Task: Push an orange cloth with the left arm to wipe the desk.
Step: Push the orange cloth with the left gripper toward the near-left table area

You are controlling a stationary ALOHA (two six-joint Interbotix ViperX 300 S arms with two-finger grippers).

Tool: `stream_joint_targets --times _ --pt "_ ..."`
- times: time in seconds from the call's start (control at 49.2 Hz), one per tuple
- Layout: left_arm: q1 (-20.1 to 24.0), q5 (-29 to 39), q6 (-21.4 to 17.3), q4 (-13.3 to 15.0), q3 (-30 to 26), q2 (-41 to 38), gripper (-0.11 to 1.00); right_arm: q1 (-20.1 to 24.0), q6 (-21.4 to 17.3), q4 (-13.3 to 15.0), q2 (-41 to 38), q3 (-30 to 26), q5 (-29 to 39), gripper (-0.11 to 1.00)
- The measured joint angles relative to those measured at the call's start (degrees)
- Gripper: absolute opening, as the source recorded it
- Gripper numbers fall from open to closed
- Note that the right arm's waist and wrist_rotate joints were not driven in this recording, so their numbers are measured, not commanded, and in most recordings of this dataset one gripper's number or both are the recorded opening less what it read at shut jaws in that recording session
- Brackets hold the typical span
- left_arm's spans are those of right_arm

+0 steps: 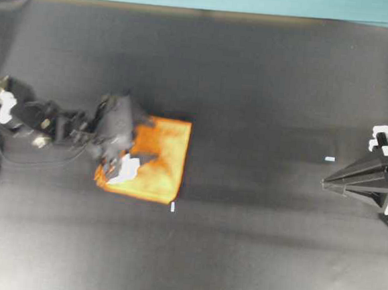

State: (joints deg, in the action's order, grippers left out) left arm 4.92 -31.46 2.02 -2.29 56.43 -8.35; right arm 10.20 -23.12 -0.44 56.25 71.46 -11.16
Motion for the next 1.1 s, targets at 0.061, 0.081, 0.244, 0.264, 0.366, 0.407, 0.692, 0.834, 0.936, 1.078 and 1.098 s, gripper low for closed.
stream_joint_targets --times 0.061,0.081,0.244,0.264,0.366,0.407,0.692,0.834,0.936,1.078,1.098 --pt "-2.3 0.0 0.7 0.0 0.9 0.3 0.82 0.0 0.0 0.0 0.0 0.0 0.1 0.0" --pt "-3.1 0.0 0.9 -0.1 1.1 0.3 0.82 0.0 -0.1 0.0 0.0 0.0 0.1 0.0" --pt "-10.5 0.0 3.6 0.0 1.5 0.4 0.82 0.0 -0.1 0.0 0.1 0.0 0.1 0.0" --pt "-11.5 0.0 4.0 -0.1 1.4 0.4 0.82 0.0 0.0 0.0 0.1 0.0 0.1 0.0" --pt "-15.4 0.2 5.7 -0.1 1.1 0.4 0.82 0.0 0.0 -0.1 0.1 0.0 0.1 0.0" --pt "-16.7 0.3 6.3 0.0 1.0 0.4 0.82 0.0 -0.1 -0.1 0.1 0.0 0.1 0.0" --pt "-24.6 0.4 8.3 0.0 0.0 1.7 0.82 0.0 0.0 -0.1 0.1 0.0 0.1 0.0" --pt "-28.0 0.4 8.3 -0.1 -0.7 1.8 0.82 0.0 0.0 -0.1 0.1 0.0 0.1 0.0" --pt "-28.7 1.6 8.3 -0.1 -1.1 1.9 0.82 -0.1 0.0 -0.1 0.1 0.0 0.1 0.0" --pt "-28.7 3.9 7.6 0.0 -2.2 1.9 0.82 -0.1 0.0 -0.1 0.0 0.0 0.1 0.0" --pt "-28.7 4.1 7.6 -0.1 -2.4 1.9 0.82 0.0 0.0 -0.1 0.1 0.0 0.1 0.0"
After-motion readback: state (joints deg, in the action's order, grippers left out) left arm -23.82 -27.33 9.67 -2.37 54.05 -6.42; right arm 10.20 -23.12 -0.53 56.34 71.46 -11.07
